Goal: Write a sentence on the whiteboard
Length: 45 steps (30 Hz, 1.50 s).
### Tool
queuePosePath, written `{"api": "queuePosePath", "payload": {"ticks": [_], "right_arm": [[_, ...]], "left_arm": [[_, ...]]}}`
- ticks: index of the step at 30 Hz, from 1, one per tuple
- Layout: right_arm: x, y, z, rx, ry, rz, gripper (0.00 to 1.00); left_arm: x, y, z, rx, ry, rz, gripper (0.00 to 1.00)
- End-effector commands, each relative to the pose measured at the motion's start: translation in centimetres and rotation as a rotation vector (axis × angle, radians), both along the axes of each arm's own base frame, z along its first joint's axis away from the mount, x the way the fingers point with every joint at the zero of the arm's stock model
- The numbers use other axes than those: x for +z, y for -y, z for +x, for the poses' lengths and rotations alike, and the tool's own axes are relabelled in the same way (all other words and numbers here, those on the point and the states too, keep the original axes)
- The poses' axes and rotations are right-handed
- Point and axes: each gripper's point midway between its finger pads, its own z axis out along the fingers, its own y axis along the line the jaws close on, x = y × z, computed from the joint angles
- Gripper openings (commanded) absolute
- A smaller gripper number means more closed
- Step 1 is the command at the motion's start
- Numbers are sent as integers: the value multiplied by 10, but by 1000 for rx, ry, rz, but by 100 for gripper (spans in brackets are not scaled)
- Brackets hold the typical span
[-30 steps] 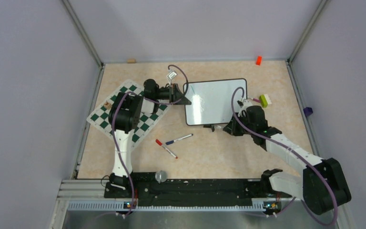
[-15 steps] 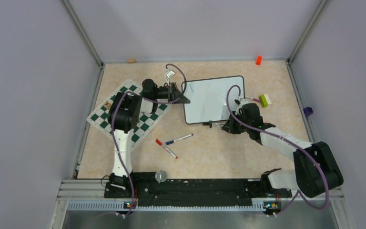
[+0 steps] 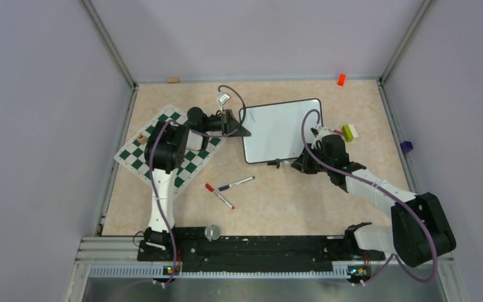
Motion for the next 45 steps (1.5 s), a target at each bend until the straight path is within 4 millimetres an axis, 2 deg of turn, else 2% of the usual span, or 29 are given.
{"api": "queuePosePath", "payload": {"ticks": [1,14,20,22,28,32,40,43,45], "right_arm": [[21,-9,26,-3,60,46,0],[2,-13,41,-28,4,47,0],[-11,-9,20,20,-83,0,0],[-15,-7,7,37,-115,-9,0],[-16,-4,-20,71,-145,5,0],[-4,-5,-30,89,-128,35,0],[55,-3,-32,117,19,49,0],[77,-1,-29,108,113,60,0],[85,1,-25,84,160,64,0]], "left_arm": [[18,-2,12,30,72,-59,0],[14,-4,15,26,45,-60,0],[14,-4,15,28,52,-59,0],[15,-4,14,29,55,-59,0],[13,-4,14,34,58,-51,0],[17,-3,8,14,83,-49,0],[27,0,-14,-7,176,-41,0],[21,1,-20,12,191,-20,0],[15,4,-21,19,179,7,0]]}}
